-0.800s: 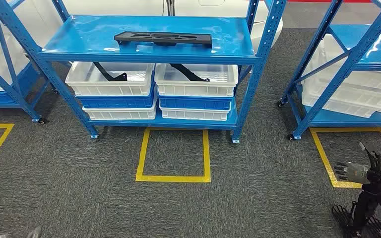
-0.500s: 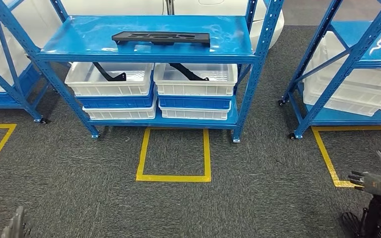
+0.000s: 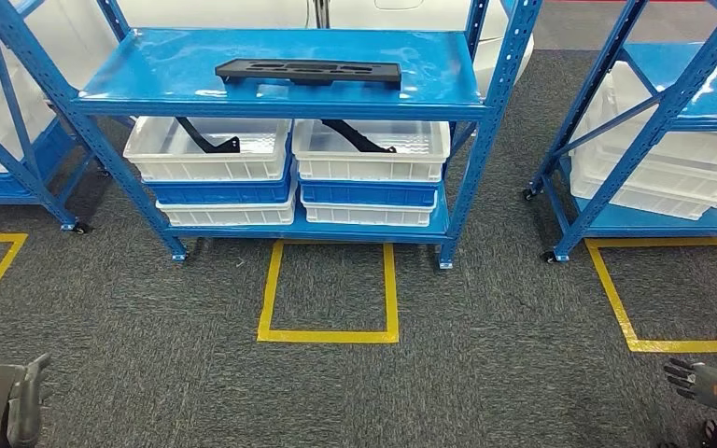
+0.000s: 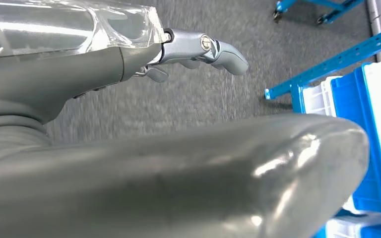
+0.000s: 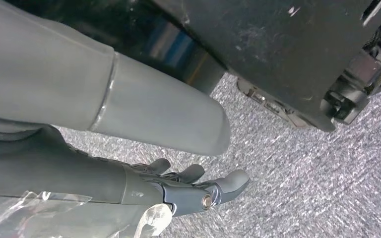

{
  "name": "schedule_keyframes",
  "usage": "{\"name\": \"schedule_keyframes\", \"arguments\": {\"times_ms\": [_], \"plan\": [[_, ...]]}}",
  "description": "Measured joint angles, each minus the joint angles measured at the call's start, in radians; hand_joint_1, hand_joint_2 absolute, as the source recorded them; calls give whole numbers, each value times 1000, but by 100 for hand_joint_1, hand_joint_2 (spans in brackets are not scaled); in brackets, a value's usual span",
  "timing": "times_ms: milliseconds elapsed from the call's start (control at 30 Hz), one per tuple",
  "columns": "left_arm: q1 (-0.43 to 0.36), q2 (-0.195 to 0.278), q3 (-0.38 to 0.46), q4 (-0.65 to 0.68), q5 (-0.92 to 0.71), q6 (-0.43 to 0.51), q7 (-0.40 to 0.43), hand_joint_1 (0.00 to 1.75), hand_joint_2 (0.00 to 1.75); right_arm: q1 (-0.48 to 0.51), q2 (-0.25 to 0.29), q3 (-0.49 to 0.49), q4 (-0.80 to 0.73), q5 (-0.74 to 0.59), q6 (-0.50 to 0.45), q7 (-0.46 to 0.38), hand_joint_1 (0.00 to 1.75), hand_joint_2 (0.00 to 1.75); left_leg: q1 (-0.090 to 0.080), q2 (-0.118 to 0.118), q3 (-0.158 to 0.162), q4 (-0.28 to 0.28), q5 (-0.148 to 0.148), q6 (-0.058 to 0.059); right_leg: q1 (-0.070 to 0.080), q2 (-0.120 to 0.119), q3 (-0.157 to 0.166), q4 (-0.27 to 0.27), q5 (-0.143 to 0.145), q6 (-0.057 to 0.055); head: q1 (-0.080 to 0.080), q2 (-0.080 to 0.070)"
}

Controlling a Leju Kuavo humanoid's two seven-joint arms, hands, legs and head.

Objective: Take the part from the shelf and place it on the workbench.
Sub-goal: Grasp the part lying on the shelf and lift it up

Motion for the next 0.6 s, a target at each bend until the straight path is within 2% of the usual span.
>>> {"name": "schedule_keyframes", "arguments": {"times_ms": [67, 100, 167, 200, 233, 267, 300, 367, 400, 467, 567, 600], "plan": [[0, 0, -1, -27, -74, 8, 28, 0, 0, -1, -1, 0, 1, -9, 0, 0, 0, 0, 1, 1, 1, -3, 2, 15, -3, 0, -10, 27, -22, 10, 1, 0], [-3, -1, -3, -40, -110, 11, 42, 0, 0, -1, -2, 0, 3, -14, 0, 1, 0, 0, 2, 1, 2, -5, 3, 22, -4, 0, -28, 70, -48, 14, 1, 0], [-12, -6, -11, -60, -178, 15, 67, 0, 0, -3, -3, -1, 5, -25, 1, 1, 0, 0, 0, 3, 1, -5, 2, 31, -4, 0, -94, 210, -116, 18, 3, 0], [-18, -10, -17, -67, -211, 17, 78, 0, 0, -5, -4, -1, 6, -31, 1, 2, 0, 0, -1, 3, 1, -4, 2, 33, -3, 0, -126, 275, -138, 19, 3, 0], [-23, -15, -23, -74, -242, 19, 88, 0, 0, -7, -5, -2, 8, -36, 1, 3, 0, 0, -3, 3, 2, -4, 1, 34, -3, 0, -146, 311, -143, 19, 3, 0], [-28, -20, -29, -79, -270, 20, 97, 0, 0, -9, -6, -2, 9, -41, 2, 5, 0, 0, -4, 3, 3, -4, 0, 35, -3, 0, -148, 311, -129, 18, 3, 0], [-32, -24, -34, -84, -295, 22, 106, 0, 0, -9, -8, -3, 11, -46, 2, 6, 0, 0, -5, 3, 5, -3, -1, 35, -3, 0, -130, 268, -97, 16, 3, 0], [-42, -33, -46, -96, -347, 26, 125, 0, 0, -8, -11, -3, 16, -56, 4, 10, 0, 0, -6, 0, 8, -2, -5, 33, -2, 0, -73, 133, -22, 7, 3, 0], [-48, -37, -53, -101, -377, 28, 136, 0, 0, -7, -13, -3, 19, -61, 5, 11, 0, 0, -10, -1, 8, 2, -7, 31, -1, 1, -48, 73, 3, 4, 4, 0], [-60, -46, -67, -113, -442, 31, 156, 0, 0, -5, -17, -3, 24, -71, 5, 14, 0, 0, -15, -4, 3, 7, -9, 26, -1, 2, -33, 26, 13, 1, 3, 0], [-74, -58, -87, -130, -553, 35, 193, 0, 0, -4, -20, -4, 28, -87, 5, 16, 0, 0, -13, -3, -1, 10, -12, 15, -2, 6, -34, 16, 14, -8, 2, 0], [-81, -62, -93, -135, -590, 36, 205, 0, 0, -4, -21, -4, 29, -93, 5, 17, 0, 0, -11, -2, -6, 25, -23, 10, -4, 6, -33, 14, 15, -13, 1, 0]]}}
